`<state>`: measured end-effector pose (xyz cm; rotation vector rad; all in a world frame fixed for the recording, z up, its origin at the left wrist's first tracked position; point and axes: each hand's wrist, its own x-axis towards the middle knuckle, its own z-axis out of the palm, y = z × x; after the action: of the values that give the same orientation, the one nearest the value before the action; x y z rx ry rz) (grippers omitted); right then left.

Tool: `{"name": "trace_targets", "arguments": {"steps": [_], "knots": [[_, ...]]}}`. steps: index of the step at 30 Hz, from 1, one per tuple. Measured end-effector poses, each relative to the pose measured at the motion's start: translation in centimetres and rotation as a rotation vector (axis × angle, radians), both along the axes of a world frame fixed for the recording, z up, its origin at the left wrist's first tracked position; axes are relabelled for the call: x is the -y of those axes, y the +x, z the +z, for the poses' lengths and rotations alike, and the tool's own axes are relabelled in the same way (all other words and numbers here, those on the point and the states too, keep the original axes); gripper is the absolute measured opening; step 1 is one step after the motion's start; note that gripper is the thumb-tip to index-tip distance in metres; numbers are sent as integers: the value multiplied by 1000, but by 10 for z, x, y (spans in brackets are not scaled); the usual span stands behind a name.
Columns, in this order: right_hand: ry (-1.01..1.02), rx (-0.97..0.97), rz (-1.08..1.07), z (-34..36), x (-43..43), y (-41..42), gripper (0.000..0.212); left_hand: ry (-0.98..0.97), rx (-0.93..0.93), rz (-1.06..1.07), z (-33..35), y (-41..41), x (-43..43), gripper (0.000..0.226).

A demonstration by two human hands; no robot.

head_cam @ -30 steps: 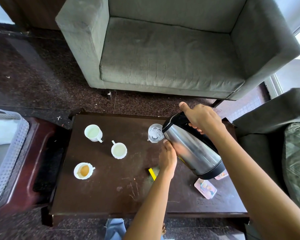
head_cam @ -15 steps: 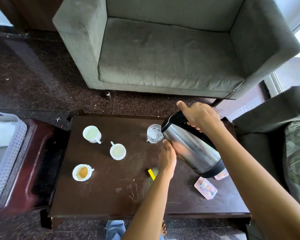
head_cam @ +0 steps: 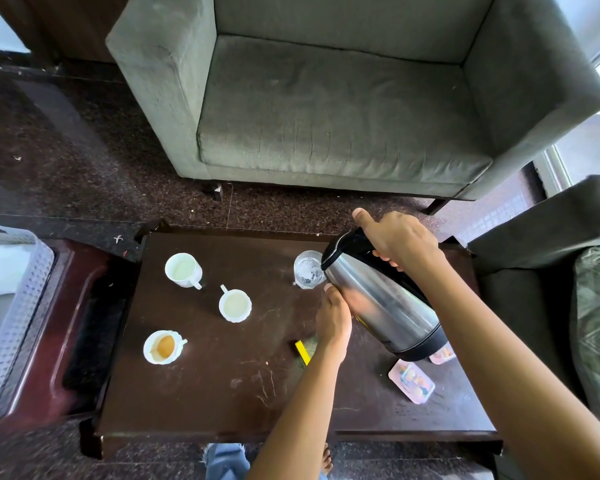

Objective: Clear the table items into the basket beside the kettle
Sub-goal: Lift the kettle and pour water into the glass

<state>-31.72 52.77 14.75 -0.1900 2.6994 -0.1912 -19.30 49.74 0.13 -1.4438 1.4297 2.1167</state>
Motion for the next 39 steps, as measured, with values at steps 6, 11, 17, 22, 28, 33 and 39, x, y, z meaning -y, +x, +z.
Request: {"name": "trace_targets", "arguments": {"steps": [6,11,17,22,28,33,39], "knots": [[-31,13,-7,-1,-4,3,80,-32,-11,-28,-6,0,-1,89],[-54,12,-29,-6,-8,9,80,-6,18,-27,1,4,2,85],[-75,6,-48,-12,-13,14,82,-13,43,-49,7,6,4,76],[-42,-9,-68,-20,-16,12,93,-27,32,-55,13,7,4,71],[-21,-23,-87,-18,-13,10,95,-35,50,-89,12,4,4,75],[-15,-46,-94,-16,-13,10,94,-71,27,-110,10,2,5,66],[-122,-61,-156,-20,-25,26,89,-116,19,-138,30,11,15,56]]}}
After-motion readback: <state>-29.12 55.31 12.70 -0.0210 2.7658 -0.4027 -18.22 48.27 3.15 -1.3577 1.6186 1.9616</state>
